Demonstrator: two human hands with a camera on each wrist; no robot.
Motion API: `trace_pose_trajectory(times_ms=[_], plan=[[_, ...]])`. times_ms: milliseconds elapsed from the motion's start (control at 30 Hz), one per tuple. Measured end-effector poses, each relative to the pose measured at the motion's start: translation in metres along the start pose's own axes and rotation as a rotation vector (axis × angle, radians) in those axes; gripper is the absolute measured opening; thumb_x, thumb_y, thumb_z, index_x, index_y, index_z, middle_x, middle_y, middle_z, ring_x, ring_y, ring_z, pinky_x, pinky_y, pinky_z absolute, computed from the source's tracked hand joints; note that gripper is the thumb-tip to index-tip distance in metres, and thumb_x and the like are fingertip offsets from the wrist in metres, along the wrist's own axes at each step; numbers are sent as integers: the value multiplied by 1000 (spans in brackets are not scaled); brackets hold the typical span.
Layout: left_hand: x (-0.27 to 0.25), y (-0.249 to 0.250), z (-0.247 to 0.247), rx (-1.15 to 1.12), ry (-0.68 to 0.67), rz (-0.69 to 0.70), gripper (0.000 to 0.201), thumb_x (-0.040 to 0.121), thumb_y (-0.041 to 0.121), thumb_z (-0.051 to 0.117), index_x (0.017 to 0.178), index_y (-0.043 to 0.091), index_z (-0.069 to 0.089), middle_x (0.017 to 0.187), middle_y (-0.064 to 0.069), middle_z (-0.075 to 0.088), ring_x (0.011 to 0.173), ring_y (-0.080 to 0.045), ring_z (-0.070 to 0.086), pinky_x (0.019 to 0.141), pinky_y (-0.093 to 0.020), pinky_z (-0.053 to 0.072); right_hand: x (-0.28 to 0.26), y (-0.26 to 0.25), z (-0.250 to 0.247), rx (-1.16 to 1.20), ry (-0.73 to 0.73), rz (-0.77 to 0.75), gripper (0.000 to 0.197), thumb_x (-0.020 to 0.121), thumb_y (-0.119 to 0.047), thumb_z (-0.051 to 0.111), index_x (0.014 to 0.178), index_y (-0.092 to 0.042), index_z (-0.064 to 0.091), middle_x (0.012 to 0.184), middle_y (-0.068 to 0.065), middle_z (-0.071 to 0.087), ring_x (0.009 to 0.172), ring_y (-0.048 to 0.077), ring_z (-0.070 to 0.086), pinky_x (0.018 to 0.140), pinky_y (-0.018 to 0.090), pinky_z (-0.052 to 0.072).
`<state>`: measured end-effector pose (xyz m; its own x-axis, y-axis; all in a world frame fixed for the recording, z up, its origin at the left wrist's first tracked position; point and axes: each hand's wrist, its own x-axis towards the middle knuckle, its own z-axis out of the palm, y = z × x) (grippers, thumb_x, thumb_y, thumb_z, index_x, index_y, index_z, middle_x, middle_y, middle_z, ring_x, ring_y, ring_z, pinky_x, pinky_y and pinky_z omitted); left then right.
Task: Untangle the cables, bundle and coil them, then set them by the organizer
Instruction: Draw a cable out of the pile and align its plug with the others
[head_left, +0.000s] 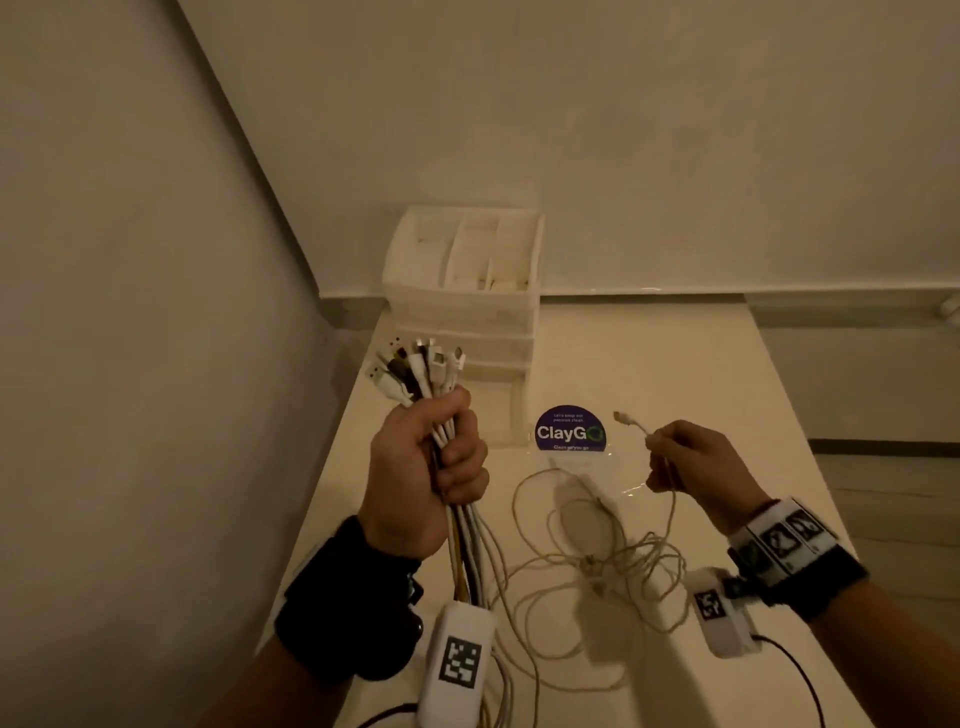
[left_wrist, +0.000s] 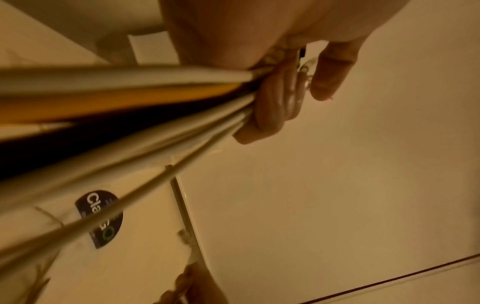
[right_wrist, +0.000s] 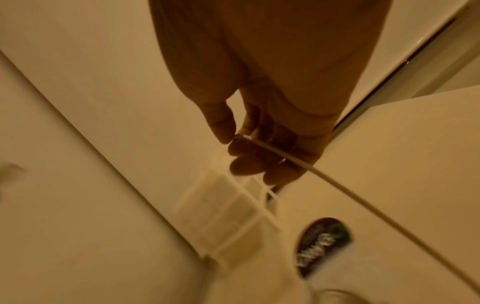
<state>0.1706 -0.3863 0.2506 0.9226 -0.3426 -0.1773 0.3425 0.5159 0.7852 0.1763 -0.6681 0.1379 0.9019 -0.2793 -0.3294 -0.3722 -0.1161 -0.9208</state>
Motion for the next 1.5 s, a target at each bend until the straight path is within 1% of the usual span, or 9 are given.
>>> trace_pose_trajectory(times_ms=[200,367,600,767,933,1067,1233,1333,1500], plan=[[11,-7,17,-110,-91,-113,18,80,32,54,81,14,49,59,1,28,46,-11,16,43,-25,17,-109,-75,29,265,24,-391,12,92,-10,57,88,0,58,74,12,59,57,28,52,57,35,45],[7,-7,26,-79,-172,-158,43,76,48,67,89,11,50,64,-2,27,53,-17,17,50,-30,17,-161,-108,83,92,114,-680,10,82,-26,63,86,-16,63,80,-2,68,55,14,62,53,22,50],[-9,-4,26,203,-178,-34,50,81,50,60,108,8,64,68,1,52,66,-14,53,63,-24,47,-159,-102,128,-279,343,-808,11,80,-7,73,81,-18,70,78,-8,55,70,2,55,60,9,45],[-15,1,14,297,-113,-21,44,79,52,47,96,13,57,77,0,53,76,-16,51,74,-32,46,-171,-91,138,-304,363,-804,19,80,-12,74,94,-24,70,84,-13,55,64,6,57,57,13,47],[-7,17,-3,223,-88,80,42,87,51,40,82,10,50,57,-5,54,46,-18,45,50,-28,40,-185,-69,141,-319,241,-722,39,85,-22,70,115,-39,53,76,-15,61,53,10,58,49,14,44],[-1,33,-18,129,-39,129,43,88,53,39,86,11,47,49,-3,51,40,-19,47,47,-28,42,-186,-43,125,-290,154,-600,13,87,-40,56,95,-32,62,64,-8,64,56,9,62,55,19,48],[2,46,-26,28,-83,151,44,88,58,35,84,16,47,48,3,33,37,-16,45,56,-42,56,-169,-12,95,-255,-67,-466,23,95,-20,54,78,-16,68,59,-10,58,55,4,51,57,13,41],[3,63,-30,13,-94,157,48,96,60,25,80,21,47,47,7,27,34,-7,21,38,-17,27,-149,13,78,-258,-63,-385,32,95,-29,54,71,-11,63,57,-13,56,53,1,48,58,15,37],[-10,90,-34,131,-151,230,32,94,48,47,77,23,55,43,9,24,30,-4,18,37,-15,12,-129,43,52,-225,78,-305,55,79,-66,48,54,-17,51,52,-4,41,51,8,38,56,27,34]])
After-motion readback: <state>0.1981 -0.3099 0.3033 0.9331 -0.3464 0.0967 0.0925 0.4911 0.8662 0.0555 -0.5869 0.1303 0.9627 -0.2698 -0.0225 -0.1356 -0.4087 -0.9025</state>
